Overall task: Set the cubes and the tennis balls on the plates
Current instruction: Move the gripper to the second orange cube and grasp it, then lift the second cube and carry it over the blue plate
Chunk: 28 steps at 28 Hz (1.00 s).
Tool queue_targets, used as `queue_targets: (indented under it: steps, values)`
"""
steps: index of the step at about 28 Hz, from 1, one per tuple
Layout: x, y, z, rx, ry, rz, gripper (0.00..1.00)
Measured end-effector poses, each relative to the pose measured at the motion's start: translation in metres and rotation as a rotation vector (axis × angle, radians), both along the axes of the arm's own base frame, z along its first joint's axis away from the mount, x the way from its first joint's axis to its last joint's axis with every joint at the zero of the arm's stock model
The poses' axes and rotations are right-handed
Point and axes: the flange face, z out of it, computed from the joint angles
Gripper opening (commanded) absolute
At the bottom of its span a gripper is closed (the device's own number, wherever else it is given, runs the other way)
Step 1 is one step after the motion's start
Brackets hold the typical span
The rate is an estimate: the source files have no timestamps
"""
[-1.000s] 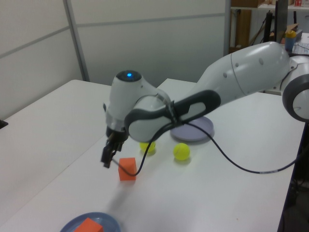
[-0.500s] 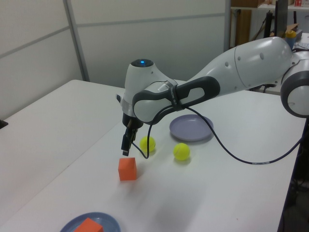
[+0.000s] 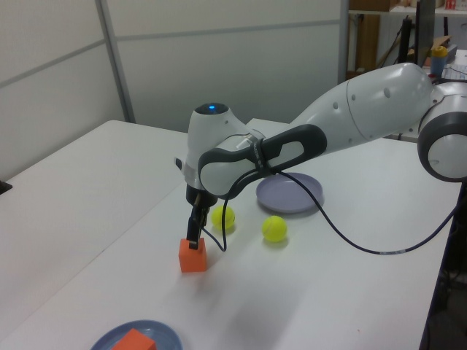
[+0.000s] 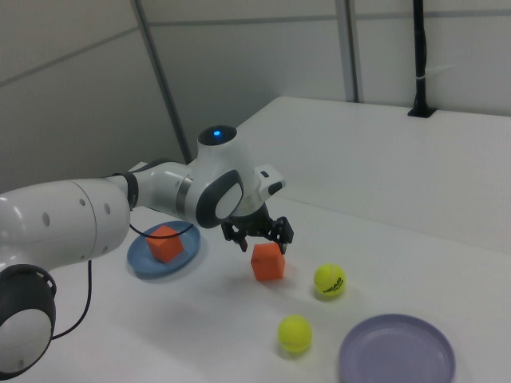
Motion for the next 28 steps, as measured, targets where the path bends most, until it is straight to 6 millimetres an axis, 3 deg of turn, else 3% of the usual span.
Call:
queue_targets:
  steps: [10, 13, 15, 28]
  values:
    - [0.0, 0.001, -0.038, -0.017, 0.051, 0.017, 1.0]
    - [0.0, 0.001, -0.045, -0.019, 0.061, 0.018, 0.89]
    - [0.0, 0.002, -0.048, -0.02, 0.064, 0.019, 0.86]
    - [-0.002, 0.03, -0.042, 0.0, -0.001, 0.051, 0.87]
